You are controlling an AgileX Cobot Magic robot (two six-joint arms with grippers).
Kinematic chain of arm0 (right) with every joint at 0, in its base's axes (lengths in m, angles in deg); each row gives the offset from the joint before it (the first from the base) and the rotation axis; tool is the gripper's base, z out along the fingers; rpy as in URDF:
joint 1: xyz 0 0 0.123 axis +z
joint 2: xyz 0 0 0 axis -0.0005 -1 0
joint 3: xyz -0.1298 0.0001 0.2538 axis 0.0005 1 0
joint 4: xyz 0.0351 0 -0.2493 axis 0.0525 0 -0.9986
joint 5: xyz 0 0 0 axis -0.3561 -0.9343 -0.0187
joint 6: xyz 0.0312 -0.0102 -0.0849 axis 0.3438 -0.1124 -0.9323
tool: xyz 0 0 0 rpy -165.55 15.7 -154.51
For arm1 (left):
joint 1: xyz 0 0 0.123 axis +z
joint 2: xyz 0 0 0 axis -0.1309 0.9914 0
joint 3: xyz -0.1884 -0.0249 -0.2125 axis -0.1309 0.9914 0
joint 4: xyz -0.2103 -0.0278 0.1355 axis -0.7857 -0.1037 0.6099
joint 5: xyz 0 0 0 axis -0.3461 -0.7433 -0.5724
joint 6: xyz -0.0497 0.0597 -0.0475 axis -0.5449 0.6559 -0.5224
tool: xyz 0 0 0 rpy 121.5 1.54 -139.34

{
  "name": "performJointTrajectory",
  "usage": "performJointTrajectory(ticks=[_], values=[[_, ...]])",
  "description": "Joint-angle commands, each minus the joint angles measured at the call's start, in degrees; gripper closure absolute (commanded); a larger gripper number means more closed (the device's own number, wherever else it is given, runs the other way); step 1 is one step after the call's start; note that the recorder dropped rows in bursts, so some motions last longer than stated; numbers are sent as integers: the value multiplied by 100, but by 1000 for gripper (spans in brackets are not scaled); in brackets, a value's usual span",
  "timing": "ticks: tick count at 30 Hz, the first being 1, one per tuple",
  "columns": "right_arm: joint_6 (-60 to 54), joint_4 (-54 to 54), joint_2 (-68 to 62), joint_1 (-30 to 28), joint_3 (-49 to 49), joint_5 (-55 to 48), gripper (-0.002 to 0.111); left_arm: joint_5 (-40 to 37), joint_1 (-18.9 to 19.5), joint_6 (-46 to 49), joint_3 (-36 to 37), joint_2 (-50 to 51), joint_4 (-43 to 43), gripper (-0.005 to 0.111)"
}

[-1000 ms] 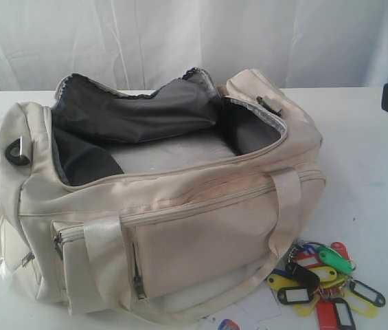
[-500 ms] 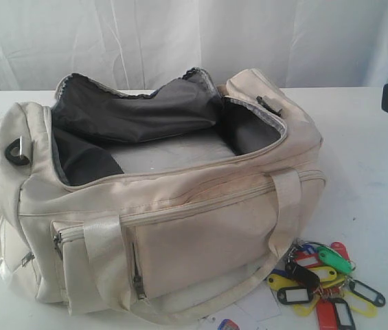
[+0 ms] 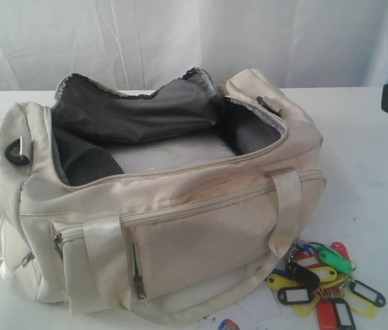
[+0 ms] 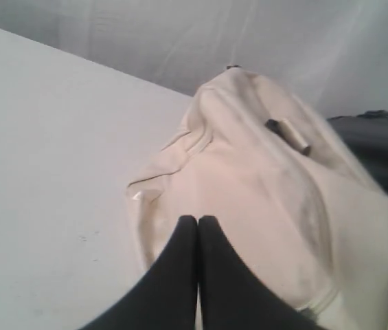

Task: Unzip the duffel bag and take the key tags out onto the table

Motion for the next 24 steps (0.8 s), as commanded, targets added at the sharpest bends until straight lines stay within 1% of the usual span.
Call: performJointTrajectory(ticks=[1, 3, 4, 5, 10, 24], values=[[12, 19, 18, -64, 30, -44, 108, -272, 34, -1151, 53, -29, 1882, 107], [12, 19, 18, -64, 30, -44, 108, -761, 49, -856, 53, -29, 1920, 107], [12, 19, 18, -64, 30, -44, 108, -1132, 72, -589, 53, -29, 1936, 107], [12, 19, 18, -64, 30, -44, 108, -1190, 65, -284, 53, -29, 1935, 107], [12, 19, 18, -64, 30, -44, 108, -1097, 65, 521, 53, -29, 1924, 107], [12, 19, 18, -64, 30, -44, 108, -1031, 65, 497, 53, -29, 1815, 107]])
